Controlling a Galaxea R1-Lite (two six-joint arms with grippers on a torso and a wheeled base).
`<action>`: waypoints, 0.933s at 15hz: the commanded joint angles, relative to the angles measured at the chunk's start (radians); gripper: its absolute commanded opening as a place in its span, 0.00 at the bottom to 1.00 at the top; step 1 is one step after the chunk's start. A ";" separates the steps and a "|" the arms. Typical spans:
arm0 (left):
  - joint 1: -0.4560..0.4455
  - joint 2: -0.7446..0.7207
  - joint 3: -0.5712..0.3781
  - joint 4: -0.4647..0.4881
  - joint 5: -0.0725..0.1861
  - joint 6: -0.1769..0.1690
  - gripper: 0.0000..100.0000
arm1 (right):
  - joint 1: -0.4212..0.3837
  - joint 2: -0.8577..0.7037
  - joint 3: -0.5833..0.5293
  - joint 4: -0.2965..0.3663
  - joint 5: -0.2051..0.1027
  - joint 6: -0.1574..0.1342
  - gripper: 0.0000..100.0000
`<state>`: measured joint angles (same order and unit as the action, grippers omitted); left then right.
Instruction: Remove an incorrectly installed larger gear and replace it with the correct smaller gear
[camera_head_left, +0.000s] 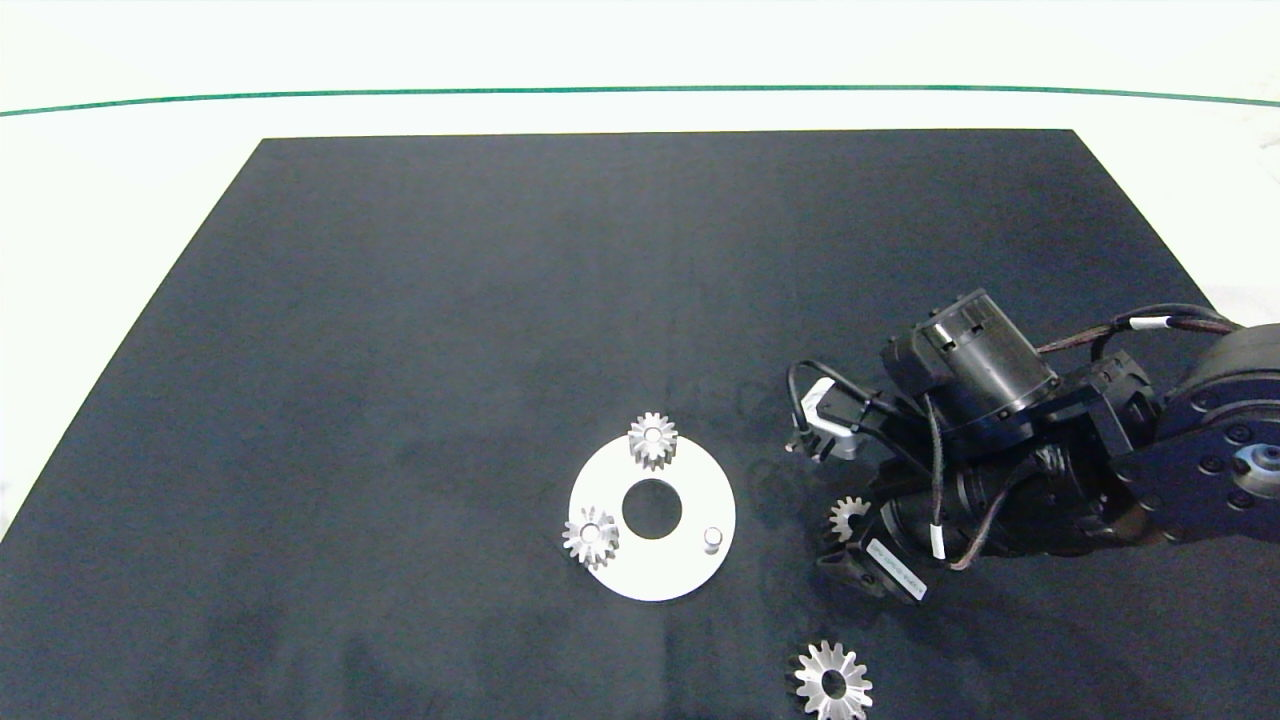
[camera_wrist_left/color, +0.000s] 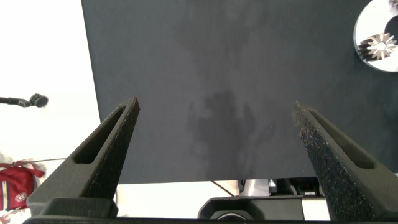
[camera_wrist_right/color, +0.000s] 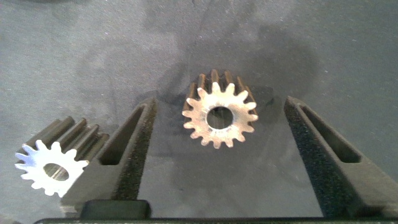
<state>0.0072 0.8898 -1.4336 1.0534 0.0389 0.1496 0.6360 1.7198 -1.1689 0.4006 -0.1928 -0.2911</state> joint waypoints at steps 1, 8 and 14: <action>-0.001 0.000 0.001 0.007 0.001 0.001 1.00 | -0.013 0.003 0.000 -0.002 0.027 -0.002 0.76; -0.001 -0.003 0.001 0.007 0.001 0.001 1.00 | -0.013 0.012 0.014 -0.008 0.055 0.000 0.62; -0.003 -0.023 0.001 0.007 -0.001 0.019 1.00 | -0.013 0.009 0.014 -0.049 0.056 0.000 0.50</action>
<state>0.0043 0.8702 -1.4326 1.0540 0.0383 0.1698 0.6226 1.7298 -1.1549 0.3500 -0.1340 -0.2891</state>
